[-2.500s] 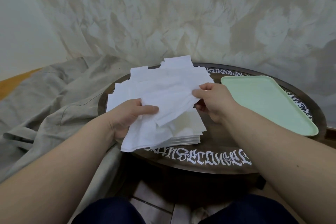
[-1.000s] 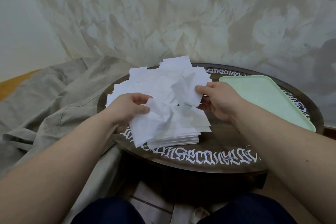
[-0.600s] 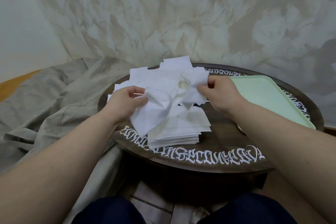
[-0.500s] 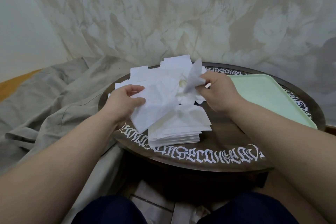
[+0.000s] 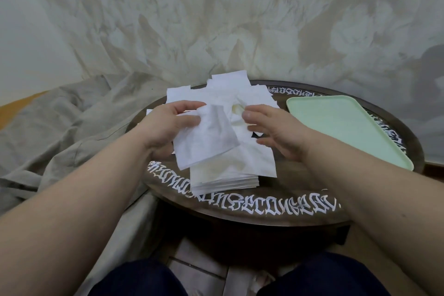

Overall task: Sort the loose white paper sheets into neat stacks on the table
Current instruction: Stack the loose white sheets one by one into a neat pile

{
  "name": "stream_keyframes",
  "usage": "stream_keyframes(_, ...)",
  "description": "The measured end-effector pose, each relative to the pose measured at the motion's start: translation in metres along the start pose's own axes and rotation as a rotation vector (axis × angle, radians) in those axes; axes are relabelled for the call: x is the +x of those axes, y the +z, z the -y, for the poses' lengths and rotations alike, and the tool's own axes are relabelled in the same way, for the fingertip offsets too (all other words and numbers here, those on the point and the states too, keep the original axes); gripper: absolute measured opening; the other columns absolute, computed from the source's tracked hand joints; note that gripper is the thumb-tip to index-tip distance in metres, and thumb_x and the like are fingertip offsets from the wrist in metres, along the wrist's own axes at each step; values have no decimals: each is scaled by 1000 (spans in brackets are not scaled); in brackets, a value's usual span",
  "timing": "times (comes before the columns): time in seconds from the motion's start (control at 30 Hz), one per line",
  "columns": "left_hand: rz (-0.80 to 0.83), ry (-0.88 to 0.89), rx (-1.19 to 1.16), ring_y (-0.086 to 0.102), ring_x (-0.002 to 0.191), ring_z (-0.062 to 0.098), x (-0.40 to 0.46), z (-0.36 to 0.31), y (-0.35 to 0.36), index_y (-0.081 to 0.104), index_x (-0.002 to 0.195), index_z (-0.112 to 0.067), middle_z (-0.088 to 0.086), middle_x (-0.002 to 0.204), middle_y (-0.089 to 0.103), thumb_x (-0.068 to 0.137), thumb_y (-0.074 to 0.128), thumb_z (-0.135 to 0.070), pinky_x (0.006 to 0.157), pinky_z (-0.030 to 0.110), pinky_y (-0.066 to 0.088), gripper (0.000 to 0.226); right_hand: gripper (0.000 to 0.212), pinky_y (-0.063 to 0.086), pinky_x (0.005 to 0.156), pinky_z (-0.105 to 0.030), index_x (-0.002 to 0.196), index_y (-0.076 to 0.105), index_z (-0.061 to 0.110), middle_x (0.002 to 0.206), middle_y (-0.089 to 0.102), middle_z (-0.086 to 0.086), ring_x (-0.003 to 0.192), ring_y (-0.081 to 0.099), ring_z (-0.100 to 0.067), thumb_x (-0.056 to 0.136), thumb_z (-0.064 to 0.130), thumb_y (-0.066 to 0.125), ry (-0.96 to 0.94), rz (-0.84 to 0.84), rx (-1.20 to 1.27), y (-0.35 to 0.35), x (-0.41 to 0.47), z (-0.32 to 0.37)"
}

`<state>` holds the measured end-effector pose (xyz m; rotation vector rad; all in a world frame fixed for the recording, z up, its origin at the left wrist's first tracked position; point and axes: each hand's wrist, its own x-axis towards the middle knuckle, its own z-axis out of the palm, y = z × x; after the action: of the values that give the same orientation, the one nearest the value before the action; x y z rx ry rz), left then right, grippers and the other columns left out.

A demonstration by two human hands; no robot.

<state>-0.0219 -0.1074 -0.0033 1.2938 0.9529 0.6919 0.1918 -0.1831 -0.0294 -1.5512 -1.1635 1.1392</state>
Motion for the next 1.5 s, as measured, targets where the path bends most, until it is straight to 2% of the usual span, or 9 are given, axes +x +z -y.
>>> stream_keyframes(0.1,90,-24,-37,68,72,19,-2,-5,13,67,96,-15,7,87,72,89,54,5,71,34,58,24,77,52,90,-43,138,42,26,127,59,1,108,61,-22,69,37,75,115,177,228,13,1,3)
stream_keyframes(0.2,31,-53,-55,69,75,18,2,-3,14,65,105,-14,8,94,72,90,59,-4,72,31,58,19,49,56,75,-36,123,55,19,118,63,-7,89,65,-22,79,3,69,87,83,335,16,1,3)
stream_keyframes(0.3,3,-146,-31,69,84,17,4,9,8,60,117,-17,5,105,71,88,64,-16,78,33,57,29,29,52,56,-24,100,62,18,104,66,-9,77,62,-18,83,-5,62,43,-63,401,10,-2,1)
stream_keyframes(0.57,-259,-64,188,65,68,20,13,41,14,55,120,-18,11,95,70,80,71,-6,62,30,55,45,32,57,66,-31,112,61,9,104,68,-10,81,68,-22,83,-5,62,114,-257,242,-5,-10,-24)
stream_keyframes(0.67,-295,-26,305,67,76,23,17,56,23,59,119,-15,6,90,72,80,68,-8,77,38,59,41,33,52,64,-23,113,60,9,103,64,-4,82,63,-15,83,-5,63,95,-323,117,-3,-16,-38)
stream_keyframes(0.83,-343,3,323,59,61,16,20,74,31,65,113,-15,-4,70,66,82,67,-9,78,36,57,32,27,55,84,-38,96,60,20,97,67,-1,90,64,-20,79,-1,62,50,-474,6,5,-13,-58)
stream_keyframes(1.07,-285,19,395,69,77,35,19,87,28,66,104,-18,11,78,73,77,70,-11,81,47,57,28,27,53,84,-38,98,59,25,82,67,-1,86,66,-20,79,6,63,30,-531,-83,4,-13,-80)
stream_keyframes(1.27,-260,127,539,62,58,15,21,90,22,65,103,-20,-7,81,73,81,68,-12,79,35,57,24,35,51,85,-35,115,60,18,89,67,0,88,64,-20,81,14,66,45,-490,-248,-1,-15,-87)
stream_keyframes(1.5,-224,148,539,69,69,24,24,94,19,66,101,-22,-8,84,73,80,70,-13,83,38,57,23,29,51,80,-32,109,63,17,91,68,-1,86,64,-21,80,13,67,28,-488,-313,-5,-14,-90)
